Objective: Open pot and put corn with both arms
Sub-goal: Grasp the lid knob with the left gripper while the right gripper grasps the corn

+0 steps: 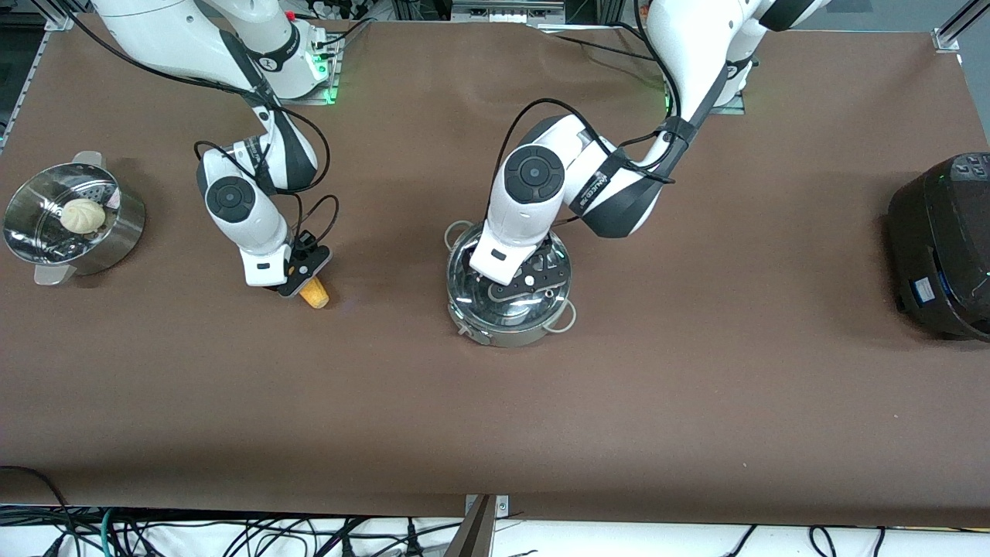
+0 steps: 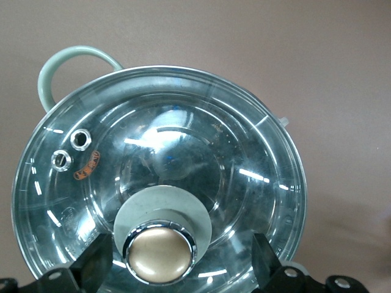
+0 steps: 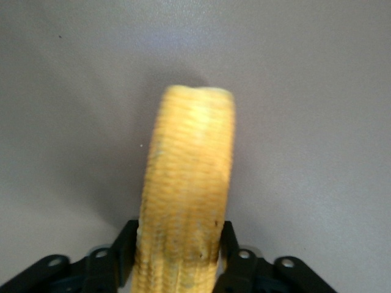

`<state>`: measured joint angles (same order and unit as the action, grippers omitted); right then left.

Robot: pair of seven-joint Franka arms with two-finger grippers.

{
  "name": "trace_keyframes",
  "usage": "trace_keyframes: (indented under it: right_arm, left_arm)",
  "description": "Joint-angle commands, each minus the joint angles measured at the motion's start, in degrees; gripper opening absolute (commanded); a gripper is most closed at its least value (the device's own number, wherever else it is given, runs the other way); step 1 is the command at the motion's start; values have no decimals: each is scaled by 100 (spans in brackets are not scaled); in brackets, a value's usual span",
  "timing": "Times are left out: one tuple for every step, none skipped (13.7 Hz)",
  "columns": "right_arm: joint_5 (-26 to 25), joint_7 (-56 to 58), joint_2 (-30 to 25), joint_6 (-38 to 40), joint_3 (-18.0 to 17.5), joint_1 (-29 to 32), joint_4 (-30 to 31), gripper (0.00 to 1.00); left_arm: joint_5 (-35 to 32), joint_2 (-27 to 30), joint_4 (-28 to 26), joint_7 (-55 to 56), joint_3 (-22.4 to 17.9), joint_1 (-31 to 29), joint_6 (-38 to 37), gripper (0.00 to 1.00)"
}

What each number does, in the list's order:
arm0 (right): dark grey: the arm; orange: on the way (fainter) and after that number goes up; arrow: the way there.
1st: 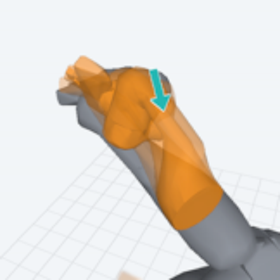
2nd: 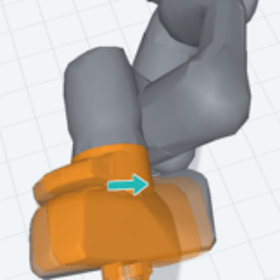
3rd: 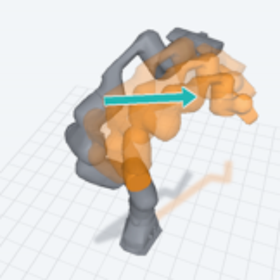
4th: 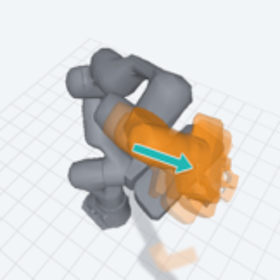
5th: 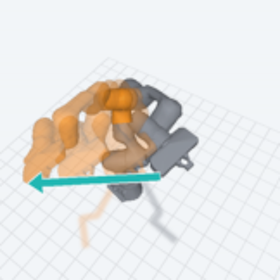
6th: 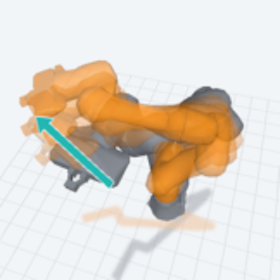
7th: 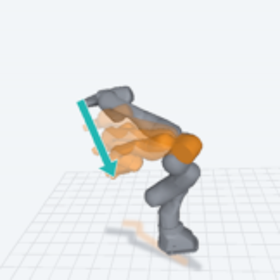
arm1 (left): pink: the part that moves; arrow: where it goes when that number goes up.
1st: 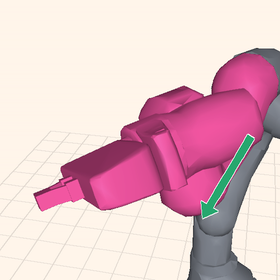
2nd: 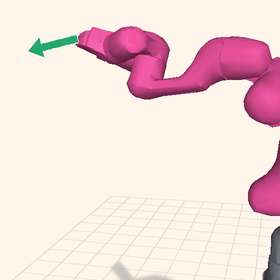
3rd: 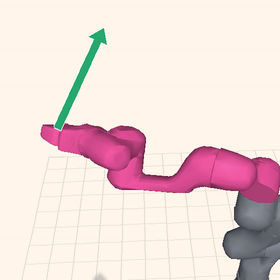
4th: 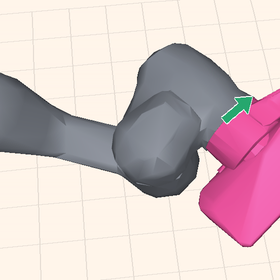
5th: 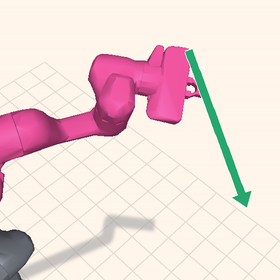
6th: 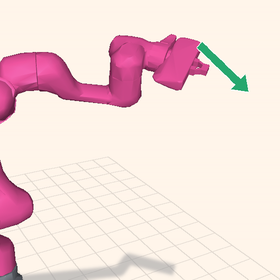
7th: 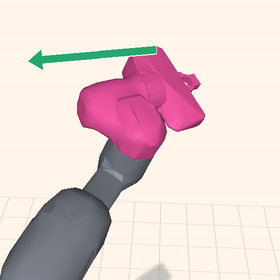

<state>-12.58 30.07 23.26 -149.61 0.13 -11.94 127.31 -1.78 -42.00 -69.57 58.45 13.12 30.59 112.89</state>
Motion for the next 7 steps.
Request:
trace_keyframes:
  right_arm:
    - [-113,-1,56,10,13,95,-180,0]
    - [-122,-10,38,10,22,95,-250,0]
    - [-122,-1,12,45,22,95,-337,0]
    - [-113,-1,-15,211,22,95,-478,0]
    - [-87,-10,-23,526,22,95,-644,0]
    - [-43,-19,-50,964,13,95,-881,0]
    - [-34,-1,-59,1490,13,95,-1257,0]
  left_arm:
    - [-156,70,-163,-185,-46,8,76,100]
    - [-173,70,-171,-194,-46,8,76,100]
    - [-225,70,-197,-194,-46,8,76,99]
    - [-243,70,-259,-194,-46,8,76,96]
    - [-261,70,-259,-202,-37,8,76,91]
    - [-252,70,-268,-229,-37,8,50,85]
    - [-252,70,-268,-333,-37,8,15,78]
